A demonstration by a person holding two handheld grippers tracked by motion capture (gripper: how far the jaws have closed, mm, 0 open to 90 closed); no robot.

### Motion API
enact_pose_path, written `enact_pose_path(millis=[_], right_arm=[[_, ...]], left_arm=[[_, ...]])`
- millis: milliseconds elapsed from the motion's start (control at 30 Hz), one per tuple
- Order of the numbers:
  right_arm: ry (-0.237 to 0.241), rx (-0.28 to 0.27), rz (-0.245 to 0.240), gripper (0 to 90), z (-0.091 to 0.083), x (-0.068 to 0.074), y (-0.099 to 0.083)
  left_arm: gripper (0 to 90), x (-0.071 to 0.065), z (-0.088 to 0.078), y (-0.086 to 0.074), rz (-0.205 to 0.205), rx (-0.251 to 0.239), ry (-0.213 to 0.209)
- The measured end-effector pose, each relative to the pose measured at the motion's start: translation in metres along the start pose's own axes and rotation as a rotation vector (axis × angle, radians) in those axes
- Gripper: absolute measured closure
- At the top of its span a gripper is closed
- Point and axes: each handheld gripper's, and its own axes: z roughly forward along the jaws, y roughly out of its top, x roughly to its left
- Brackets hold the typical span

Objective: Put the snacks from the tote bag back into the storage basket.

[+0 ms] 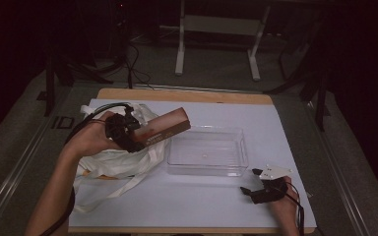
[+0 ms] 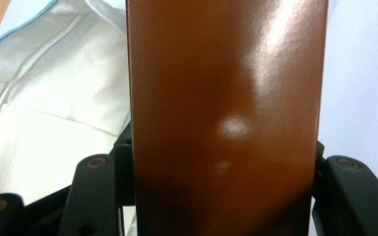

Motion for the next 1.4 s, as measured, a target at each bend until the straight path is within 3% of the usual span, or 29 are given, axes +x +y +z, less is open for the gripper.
enact_pose_path(millis=[667, 1400], right_arm=[[0.000, 0.000, 0.000, 15.2, 0.000, 0.000, 0.000], [0.001, 0.001, -0.002, 15.2, 0.000, 0.000, 0.000]], left_arm=[[43.8, -0.004, 0.009, 0.015, 0.046, 0.017, -0.005], [43.8, -0.007, 0.018, 0.029, 0.074, 0.003, -0.016]])
